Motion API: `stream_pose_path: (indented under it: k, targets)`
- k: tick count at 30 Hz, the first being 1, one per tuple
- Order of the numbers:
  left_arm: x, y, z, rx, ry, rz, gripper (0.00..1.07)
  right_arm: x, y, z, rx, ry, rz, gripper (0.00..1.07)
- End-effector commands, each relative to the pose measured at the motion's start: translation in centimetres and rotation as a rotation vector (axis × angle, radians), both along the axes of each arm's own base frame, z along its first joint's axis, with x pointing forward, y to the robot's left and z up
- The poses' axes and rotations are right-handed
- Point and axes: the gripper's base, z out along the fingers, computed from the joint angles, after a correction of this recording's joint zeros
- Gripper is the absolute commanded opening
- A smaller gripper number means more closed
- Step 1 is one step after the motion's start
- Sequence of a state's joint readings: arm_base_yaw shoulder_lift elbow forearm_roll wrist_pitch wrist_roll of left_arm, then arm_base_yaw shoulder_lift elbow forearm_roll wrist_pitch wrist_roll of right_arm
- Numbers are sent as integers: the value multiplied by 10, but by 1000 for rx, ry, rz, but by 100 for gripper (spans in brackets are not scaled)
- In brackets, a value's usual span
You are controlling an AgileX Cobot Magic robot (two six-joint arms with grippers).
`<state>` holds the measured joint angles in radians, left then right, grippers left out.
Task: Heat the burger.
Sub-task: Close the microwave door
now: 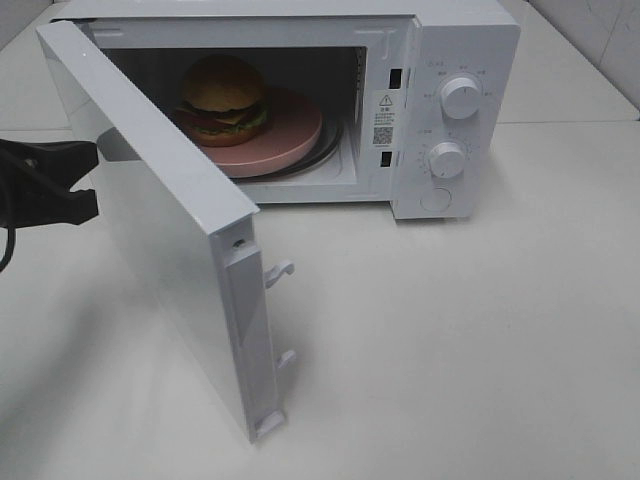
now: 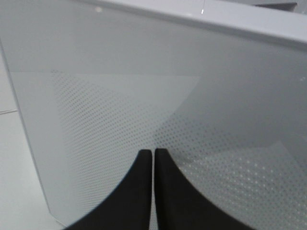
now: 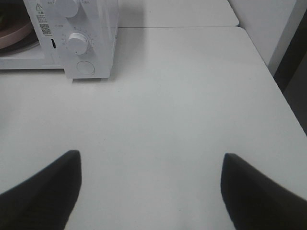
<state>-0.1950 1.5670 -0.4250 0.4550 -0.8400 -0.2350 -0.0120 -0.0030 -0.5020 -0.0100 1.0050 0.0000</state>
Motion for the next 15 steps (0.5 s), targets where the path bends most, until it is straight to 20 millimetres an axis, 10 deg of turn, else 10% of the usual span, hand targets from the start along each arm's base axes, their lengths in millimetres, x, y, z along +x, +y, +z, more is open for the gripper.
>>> stream_pose_path:
  k: [1, 15]
  targets:
    - [1, -10, -2, -12, 6, -8, 1, -4, 0, 0, -5, -36, -7, 76]
    - [0, -23, 0, -42, -13, 44, 1, -4, 0, 0, -5, -36, -7, 76]
